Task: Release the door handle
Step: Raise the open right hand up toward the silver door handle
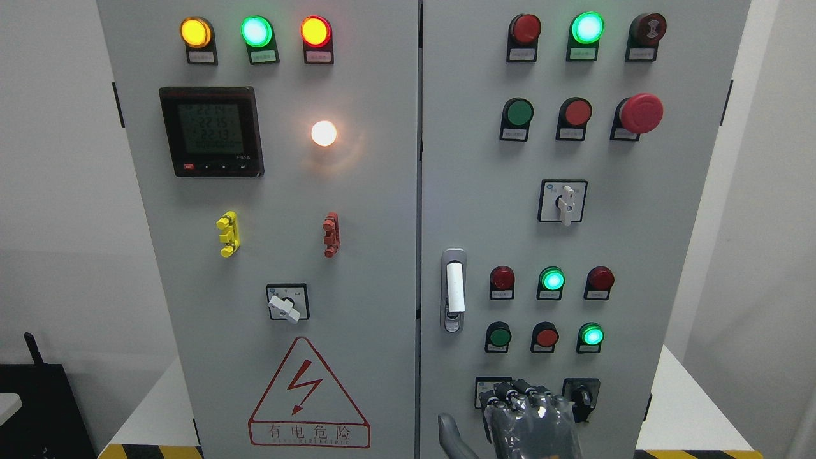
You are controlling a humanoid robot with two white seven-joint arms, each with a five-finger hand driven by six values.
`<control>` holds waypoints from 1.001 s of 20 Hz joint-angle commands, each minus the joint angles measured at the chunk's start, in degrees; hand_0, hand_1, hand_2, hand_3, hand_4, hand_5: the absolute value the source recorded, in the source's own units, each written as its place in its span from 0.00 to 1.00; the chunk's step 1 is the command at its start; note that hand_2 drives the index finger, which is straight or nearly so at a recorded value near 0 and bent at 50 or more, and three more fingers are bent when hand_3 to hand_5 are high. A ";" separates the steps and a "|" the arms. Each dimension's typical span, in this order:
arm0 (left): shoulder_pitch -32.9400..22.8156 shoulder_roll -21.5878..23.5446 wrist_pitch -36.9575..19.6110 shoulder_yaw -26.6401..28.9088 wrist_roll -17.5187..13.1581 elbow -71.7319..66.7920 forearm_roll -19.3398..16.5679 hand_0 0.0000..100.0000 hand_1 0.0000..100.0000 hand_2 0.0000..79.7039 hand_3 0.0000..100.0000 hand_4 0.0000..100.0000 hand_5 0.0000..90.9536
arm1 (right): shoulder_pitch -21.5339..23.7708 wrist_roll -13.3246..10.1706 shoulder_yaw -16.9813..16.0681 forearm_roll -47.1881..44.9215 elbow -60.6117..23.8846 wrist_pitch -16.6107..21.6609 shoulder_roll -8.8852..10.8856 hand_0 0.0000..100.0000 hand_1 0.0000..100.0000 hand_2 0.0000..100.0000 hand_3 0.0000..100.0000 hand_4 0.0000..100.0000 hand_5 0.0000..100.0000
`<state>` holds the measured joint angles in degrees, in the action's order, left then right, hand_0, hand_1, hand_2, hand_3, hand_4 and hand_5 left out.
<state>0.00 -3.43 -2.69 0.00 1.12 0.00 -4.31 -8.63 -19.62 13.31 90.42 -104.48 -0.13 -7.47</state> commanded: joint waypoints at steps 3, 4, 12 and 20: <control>0.18 0.00 -0.12 0.09 0.02 -0.53 0.00 0.12 0.39 0.00 0.00 0.00 0.00 | 0.28 -0.24 0.31 1.33 -0.90 -0.93 -0.18 0.39 0.00 0.95 1.00 0.97 0.98; 0.18 0.00 -0.12 0.09 0.02 -0.53 0.00 0.12 0.39 0.00 0.00 0.00 0.00 | 0.11 -0.24 0.31 1.42 -0.81 -0.93 -0.18 0.39 0.00 0.95 1.00 0.97 0.98; 0.18 0.00 -0.12 0.09 -0.07 -0.53 0.00 0.12 0.39 0.00 0.00 0.00 0.00 | -0.33 -0.42 0.22 1.77 -0.99 -2.33 -0.27 0.39 0.00 0.94 1.00 0.97 0.97; 0.18 0.00 -0.12 0.09 0.02 -0.53 0.00 0.12 0.39 0.00 0.00 0.00 0.00 | -4.63 -2.00 -1.45 1.60 1.47 -2.33 -0.36 0.39 0.00 0.94 1.00 0.91 0.96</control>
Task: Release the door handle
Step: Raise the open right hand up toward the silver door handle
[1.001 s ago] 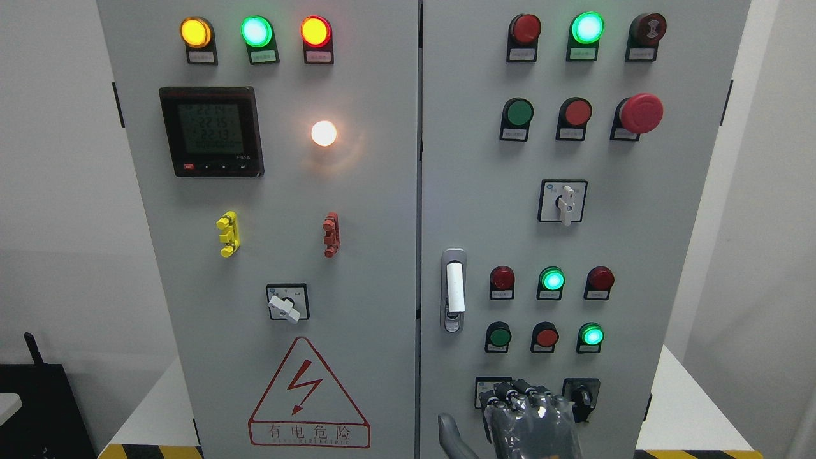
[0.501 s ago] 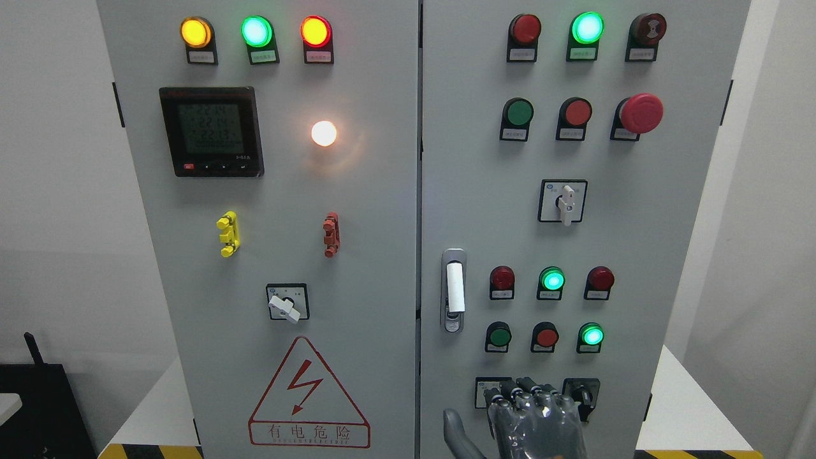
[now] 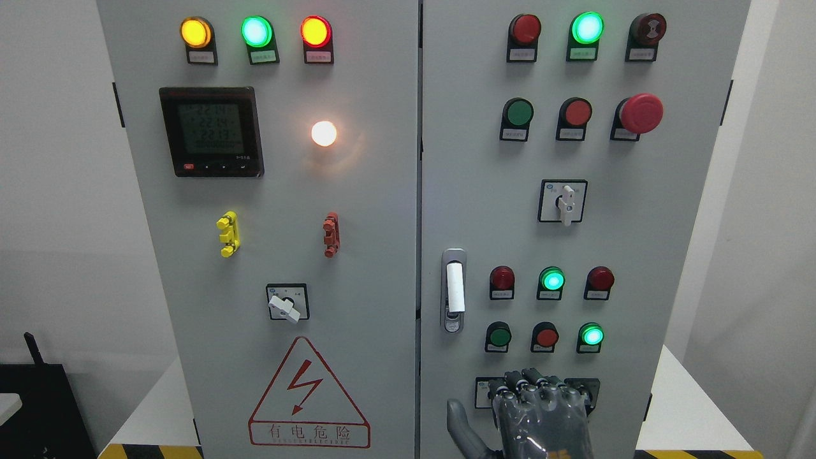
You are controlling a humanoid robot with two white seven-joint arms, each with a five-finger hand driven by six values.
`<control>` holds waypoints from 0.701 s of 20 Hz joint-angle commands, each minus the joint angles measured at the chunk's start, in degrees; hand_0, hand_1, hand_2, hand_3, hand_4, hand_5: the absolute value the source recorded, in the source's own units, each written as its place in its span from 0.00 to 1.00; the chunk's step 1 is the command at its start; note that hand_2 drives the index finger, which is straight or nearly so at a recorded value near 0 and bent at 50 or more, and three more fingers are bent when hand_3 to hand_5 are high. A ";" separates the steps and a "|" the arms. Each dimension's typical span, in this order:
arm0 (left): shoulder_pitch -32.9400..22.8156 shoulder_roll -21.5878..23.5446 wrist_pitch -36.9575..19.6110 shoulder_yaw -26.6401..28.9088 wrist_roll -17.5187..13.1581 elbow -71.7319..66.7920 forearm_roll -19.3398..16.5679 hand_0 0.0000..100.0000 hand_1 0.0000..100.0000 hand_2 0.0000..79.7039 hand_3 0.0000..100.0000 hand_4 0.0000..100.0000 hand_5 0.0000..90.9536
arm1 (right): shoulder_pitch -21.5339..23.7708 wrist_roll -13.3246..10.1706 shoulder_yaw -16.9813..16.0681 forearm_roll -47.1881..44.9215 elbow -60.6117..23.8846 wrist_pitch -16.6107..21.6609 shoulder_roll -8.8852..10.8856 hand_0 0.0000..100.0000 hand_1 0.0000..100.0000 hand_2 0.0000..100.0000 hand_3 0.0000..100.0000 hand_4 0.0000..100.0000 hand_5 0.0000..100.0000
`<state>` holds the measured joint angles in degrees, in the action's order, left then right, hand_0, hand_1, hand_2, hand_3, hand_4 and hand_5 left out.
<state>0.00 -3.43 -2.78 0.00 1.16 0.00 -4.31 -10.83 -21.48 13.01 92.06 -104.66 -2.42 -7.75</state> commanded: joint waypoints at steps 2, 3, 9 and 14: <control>0.18 0.00 -0.03 0.09 -0.02 -0.53 0.00 0.12 0.39 0.00 0.00 0.00 0.00 | -3.58 -0.14 -1.06 -0.04 3.40 -0.04 -0.07 0.39 0.00 0.94 1.00 0.91 0.96; 0.18 0.00 -0.03 0.09 -0.02 -0.53 0.00 0.12 0.39 0.00 0.00 0.00 0.00 | -4.10 -0.14 -0.97 -0.04 4.01 -0.04 -0.07 0.40 0.00 0.94 1.00 0.90 0.96; 0.18 0.00 0.06 0.09 -0.02 -0.53 0.00 0.12 0.39 0.00 0.00 0.00 0.00 | -7.62 0.21 -0.44 0.05 6.04 -0.30 -0.16 0.40 0.00 0.94 1.00 0.90 0.96; 0.18 0.00 -0.03 0.09 -0.02 -0.53 0.00 0.12 0.39 0.00 0.00 0.00 0.00 | -7.45 0.21 0.43 0.05 6.66 -0.30 -0.25 0.40 0.00 0.94 1.00 0.90 0.96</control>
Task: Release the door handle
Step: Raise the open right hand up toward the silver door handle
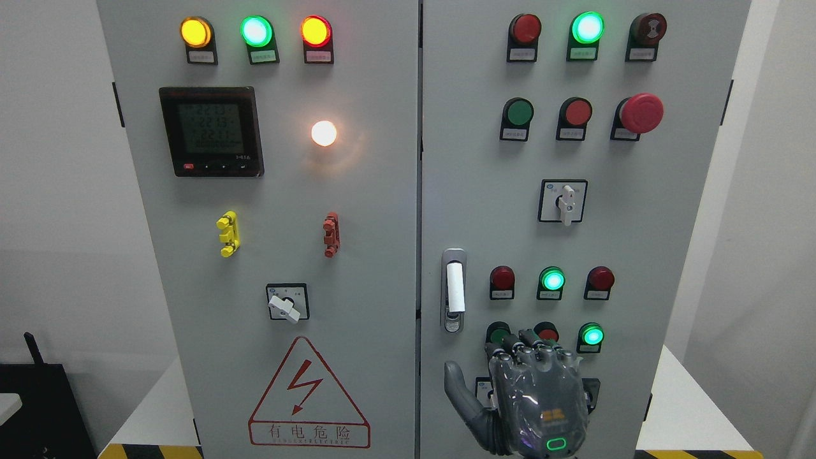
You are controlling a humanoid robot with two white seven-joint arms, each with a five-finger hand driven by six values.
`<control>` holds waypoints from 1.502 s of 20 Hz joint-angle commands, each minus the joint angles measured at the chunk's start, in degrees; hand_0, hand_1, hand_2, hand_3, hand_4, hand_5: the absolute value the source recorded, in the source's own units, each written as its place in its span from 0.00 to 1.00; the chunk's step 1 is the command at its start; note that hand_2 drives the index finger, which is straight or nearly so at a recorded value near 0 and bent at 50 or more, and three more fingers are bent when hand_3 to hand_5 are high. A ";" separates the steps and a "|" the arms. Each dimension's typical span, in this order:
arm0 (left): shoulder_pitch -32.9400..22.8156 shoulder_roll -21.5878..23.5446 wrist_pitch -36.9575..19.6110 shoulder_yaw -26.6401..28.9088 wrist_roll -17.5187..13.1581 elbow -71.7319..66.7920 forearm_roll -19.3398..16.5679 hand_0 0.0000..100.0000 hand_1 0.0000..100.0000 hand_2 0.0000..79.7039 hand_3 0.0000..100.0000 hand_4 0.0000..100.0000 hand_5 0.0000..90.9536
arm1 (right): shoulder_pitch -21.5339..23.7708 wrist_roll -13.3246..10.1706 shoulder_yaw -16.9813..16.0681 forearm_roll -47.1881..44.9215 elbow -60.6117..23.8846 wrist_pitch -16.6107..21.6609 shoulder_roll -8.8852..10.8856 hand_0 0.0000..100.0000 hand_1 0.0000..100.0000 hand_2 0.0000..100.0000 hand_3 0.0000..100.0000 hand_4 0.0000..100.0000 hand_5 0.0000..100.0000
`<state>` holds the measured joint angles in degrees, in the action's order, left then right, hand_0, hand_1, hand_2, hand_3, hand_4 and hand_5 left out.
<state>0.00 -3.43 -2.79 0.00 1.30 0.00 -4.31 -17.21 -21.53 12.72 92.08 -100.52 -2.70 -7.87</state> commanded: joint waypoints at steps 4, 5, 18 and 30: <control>0.18 0.00 -0.02 0.09 -0.15 -0.53 0.00 0.12 0.39 0.00 0.00 0.00 0.00 | -1.16 0.69 1.00 0.03 2.61 -0.02 -0.13 0.39 0.01 0.94 1.00 0.93 0.96; 0.18 0.00 -0.02 0.09 -0.15 -0.53 0.00 0.12 0.39 0.00 0.00 0.00 0.00 | -1.16 1.65 0.91 0.03 2.61 -0.02 -0.13 0.39 0.02 0.94 1.00 0.93 0.96; 0.18 0.00 -0.02 0.09 -0.15 -0.53 0.00 0.12 0.39 0.00 0.00 0.00 0.00 | -4.06 4.47 0.56 -0.14 2.79 -0.11 -0.13 0.42 0.03 0.94 1.00 0.92 0.96; 0.18 0.00 -0.02 0.09 -0.15 -0.53 0.00 0.12 0.39 0.00 0.00 0.00 0.00 | -5.82 6.06 0.20 -0.58 4.19 -0.99 -0.13 0.43 0.02 0.94 1.00 0.89 0.95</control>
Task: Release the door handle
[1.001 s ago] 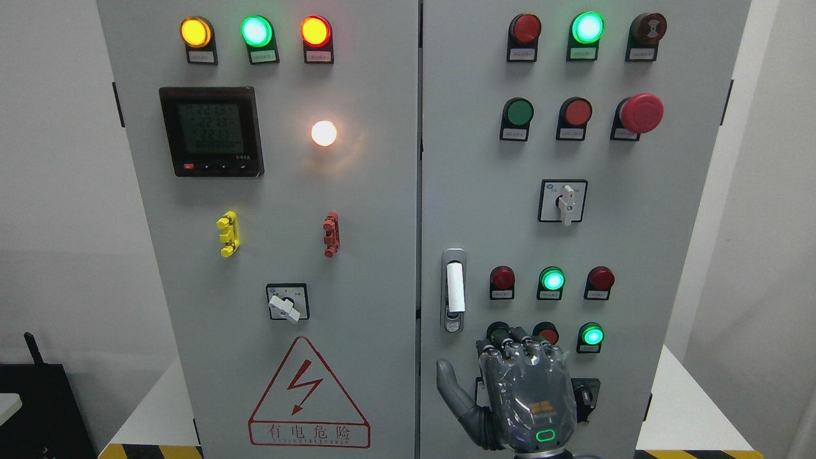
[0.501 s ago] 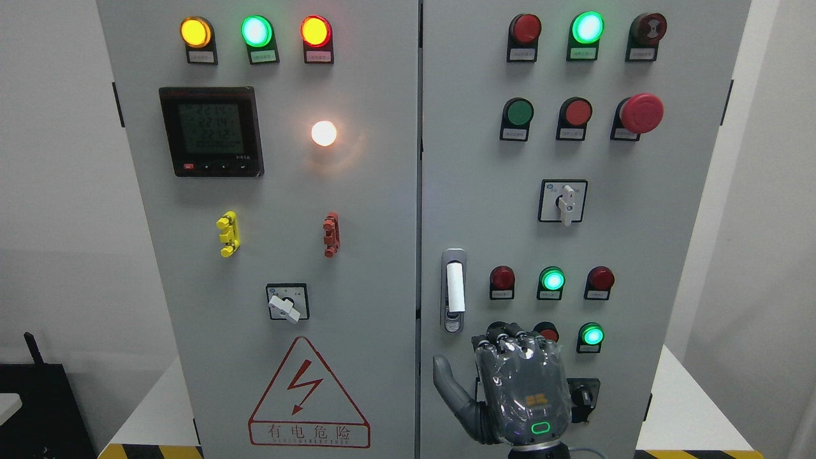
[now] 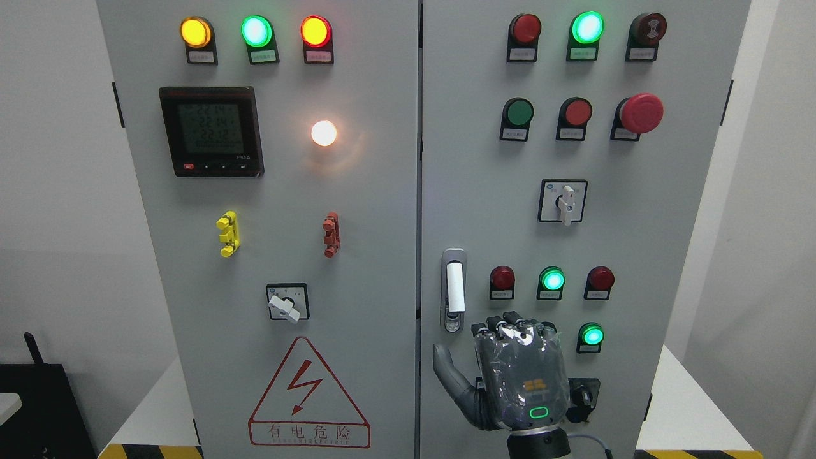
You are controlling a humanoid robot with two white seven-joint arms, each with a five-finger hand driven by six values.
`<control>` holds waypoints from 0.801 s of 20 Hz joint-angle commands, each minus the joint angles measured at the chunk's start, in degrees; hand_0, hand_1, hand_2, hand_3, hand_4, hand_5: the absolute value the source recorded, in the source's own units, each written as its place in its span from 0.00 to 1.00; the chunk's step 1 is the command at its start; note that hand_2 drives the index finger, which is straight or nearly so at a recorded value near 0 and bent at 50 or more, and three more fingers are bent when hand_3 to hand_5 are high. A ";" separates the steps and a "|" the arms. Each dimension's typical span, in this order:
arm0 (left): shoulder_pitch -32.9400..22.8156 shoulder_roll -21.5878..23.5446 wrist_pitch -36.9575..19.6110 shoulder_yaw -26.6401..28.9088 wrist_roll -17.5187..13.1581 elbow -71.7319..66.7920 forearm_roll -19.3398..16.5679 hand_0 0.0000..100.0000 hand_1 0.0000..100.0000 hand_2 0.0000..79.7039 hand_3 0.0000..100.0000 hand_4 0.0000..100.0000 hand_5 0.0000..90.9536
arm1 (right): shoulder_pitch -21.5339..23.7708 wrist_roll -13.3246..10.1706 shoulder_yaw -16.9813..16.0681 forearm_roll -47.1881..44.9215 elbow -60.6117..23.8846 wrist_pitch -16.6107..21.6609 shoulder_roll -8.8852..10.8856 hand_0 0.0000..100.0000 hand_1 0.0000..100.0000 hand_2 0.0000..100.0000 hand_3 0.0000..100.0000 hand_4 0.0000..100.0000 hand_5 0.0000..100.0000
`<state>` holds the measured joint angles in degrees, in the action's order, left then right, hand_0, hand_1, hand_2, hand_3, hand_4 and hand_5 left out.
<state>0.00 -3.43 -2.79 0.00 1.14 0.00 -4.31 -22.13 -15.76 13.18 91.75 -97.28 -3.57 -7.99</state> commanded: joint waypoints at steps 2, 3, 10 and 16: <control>0.18 0.00 -0.02 0.09 0.00 -0.53 0.00 0.12 0.39 0.00 0.00 0.00 0.00 | -1.24 0.38 -0.35 -0.35 0.95 -0.12 -0.09 0.43 0.02 0.94 1.00 0.89 0.95; 0.18 0.00 -0.02 0.09 0.00 -0.53 0.00 0.12 0.39 0.00 0.00 0.00 0.00 | -1.42 0.38 -0.43 -0.35 0.95 -0.21 -0.09 0.43 0.02 0.94 1.00 0.89 0.95; 0.18 0.00 -0.02 0.09 0.00 -0.53 0.00 0.12 0.39 0.00 0.00 0.00 0.00 | -1.68 0.55 -0.52 -0.43 1.13 -1.53 -0.18 0.43 0.02 0.94 1.00 0.89 0.95; 0.18 0.00 -0.02 0.09 0.00 -0.53 0.00 0.12 0.39 0.00 0.00 0.00 0.00 | -2.56 0.64 -0.52 -0.52 1.48 -1.53 -0.18 0.44 0.02 0.94 1.00 0.89 0.95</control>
<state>0.00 -3.43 -2.79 0.00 1.14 0.00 -4.31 -24.08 -15.21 12.81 91.31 -96.38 -5.06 -8.13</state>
